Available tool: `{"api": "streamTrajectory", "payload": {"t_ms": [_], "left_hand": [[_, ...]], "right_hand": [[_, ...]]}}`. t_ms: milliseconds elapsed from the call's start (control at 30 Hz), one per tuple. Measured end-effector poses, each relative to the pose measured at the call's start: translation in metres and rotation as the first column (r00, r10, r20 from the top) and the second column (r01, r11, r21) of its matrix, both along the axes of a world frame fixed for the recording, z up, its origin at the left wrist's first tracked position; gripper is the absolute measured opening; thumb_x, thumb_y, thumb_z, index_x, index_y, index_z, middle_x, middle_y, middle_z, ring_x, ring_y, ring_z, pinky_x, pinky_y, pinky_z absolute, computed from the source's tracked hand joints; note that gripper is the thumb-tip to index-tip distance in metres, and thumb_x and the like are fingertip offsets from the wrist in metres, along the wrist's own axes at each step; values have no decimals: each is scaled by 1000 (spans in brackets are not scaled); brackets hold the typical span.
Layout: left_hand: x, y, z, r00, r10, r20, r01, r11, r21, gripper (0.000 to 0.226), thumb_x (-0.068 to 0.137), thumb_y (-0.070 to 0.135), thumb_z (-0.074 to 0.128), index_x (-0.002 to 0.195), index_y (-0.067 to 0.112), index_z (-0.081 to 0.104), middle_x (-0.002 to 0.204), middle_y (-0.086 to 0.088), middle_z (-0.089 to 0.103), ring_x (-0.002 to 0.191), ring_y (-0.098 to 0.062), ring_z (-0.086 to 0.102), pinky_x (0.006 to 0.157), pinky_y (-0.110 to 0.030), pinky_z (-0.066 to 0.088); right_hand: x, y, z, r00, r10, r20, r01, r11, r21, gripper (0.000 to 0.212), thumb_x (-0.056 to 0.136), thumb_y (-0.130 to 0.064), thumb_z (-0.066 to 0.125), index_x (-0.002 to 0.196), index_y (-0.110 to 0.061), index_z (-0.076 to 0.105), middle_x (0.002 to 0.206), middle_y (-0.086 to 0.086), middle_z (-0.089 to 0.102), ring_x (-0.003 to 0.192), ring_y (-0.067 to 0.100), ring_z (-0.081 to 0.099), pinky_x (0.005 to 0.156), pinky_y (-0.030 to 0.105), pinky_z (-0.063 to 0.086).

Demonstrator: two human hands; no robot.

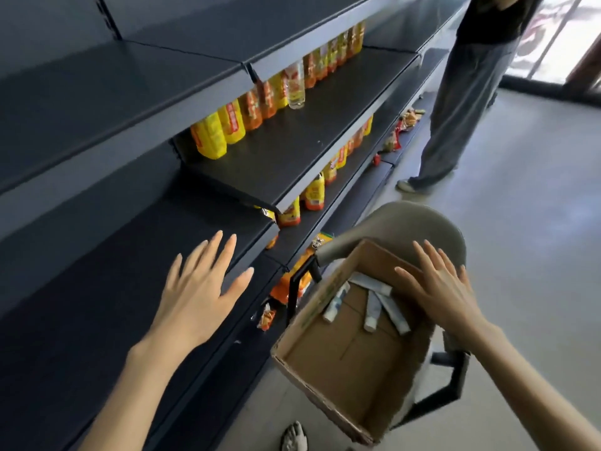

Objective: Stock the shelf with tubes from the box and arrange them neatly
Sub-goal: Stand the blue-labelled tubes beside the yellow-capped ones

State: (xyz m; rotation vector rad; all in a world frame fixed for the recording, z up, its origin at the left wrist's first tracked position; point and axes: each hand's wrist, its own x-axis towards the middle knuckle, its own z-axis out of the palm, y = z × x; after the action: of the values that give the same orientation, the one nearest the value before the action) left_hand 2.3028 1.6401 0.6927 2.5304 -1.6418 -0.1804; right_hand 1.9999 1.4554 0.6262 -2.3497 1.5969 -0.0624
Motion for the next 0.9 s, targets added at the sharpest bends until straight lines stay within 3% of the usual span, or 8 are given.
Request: {"api": "streamTrajectory", "payload": {"t_ms": [333,567,700,800,900], "left_hand": [[13,-93,-76,966,-208,-153,235,953,190,82,78,69,-1,151,31,-3,160,9,-4,146,-8,-2,118,-37,-1],[-2,-120,-145,932,-267,-244,334,893,302,84,77,71,-1,151,31,-2,160,9,-3,146,-9,-1,118,-38,1],[-4,-134,-183,925,-282,-255,358,874,329,84,75,73,-6,149,34,-6,160,11,-5,146,-7,-3,117,-37,-1],[-4,-146,-206,922,-297,-250,371,864,341,84,75,73,-6,149,34,-7,160,10,-4,146,-8,-3,117,-37,-1],[-9,-153,-226,910,-330,-251,402,849,342,81,77,72,-5,149,34,-9,160,10,-6,146,-7,-4,117,-36,-3]], "right_hand": [[7,-2,-86,966,-255,-34,257,953,160,72,93,-61,29,152,-24,13,160,0,11,147,21,10,116,50,12],[38,-5,-153,965,-258,-52,260,910,322,69,96,-56,32,152,-21,14,160,1,13,146,21,14,117,48,16],[56,-21,-206,959,-285,-14,266,877,400,68,97,-51,37,151,-16,19,157,6,21,142,25,26,112,45,29],[72,-32,-250,933,-358,34,289,803,521,65,97,-44,44,149,-10,22,152,12,29,136,30,35,106,41,37],[88,-43,-294,886,-458,75,301,689,659,66,96,-37,50,146,-2,26,149,18,35,135,31,37,107,35,34]]}}
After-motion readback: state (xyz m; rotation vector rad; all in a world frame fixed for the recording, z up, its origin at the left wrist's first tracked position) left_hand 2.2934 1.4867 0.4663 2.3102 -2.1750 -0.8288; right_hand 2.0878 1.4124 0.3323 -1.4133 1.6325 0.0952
